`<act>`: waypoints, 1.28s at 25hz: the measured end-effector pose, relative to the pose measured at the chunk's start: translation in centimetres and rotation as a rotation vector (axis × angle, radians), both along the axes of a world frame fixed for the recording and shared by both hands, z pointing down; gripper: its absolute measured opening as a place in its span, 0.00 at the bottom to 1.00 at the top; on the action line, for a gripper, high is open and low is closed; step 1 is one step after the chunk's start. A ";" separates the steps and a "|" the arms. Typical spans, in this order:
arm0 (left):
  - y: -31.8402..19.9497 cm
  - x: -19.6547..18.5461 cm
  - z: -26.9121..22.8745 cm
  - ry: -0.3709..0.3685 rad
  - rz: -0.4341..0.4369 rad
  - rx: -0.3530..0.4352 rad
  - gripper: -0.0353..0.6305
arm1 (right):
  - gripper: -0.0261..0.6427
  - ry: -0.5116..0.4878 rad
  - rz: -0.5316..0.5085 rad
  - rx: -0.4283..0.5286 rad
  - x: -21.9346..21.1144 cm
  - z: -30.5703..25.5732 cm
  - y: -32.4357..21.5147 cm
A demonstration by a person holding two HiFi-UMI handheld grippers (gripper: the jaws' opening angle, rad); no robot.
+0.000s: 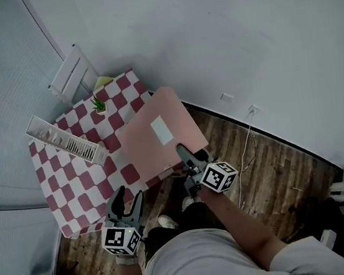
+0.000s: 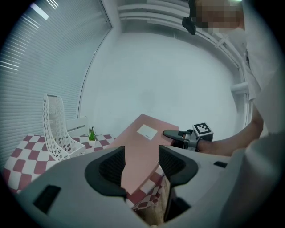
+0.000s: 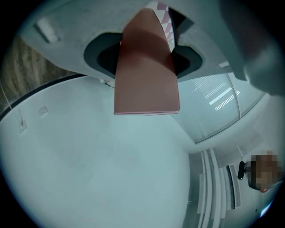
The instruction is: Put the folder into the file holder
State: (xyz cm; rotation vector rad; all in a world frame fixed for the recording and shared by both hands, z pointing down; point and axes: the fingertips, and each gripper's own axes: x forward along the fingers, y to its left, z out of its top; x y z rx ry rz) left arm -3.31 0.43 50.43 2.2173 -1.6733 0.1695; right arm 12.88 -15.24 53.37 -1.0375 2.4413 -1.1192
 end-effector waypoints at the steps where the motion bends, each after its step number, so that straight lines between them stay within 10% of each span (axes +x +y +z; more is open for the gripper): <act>1: -0.2 -0.2 -0.3 0.001 -0.005 0.007 0.38 | 0.46 0.010 -0.002 0.017 -0.1 -0.5 -0.2; 19: -2.2 -3.6 -4.2 -0.037 -0.122 0.103 0.38 | 0.46 0.304 -0.138 0.354 -3.3 -8.4 -3.3; 32: -3.1 -4.5 -4.9 -0.085 -0.253 0.104 0.38 | 0.46 0.306 -0.289 0.442 -5.3 -12.1 -5.1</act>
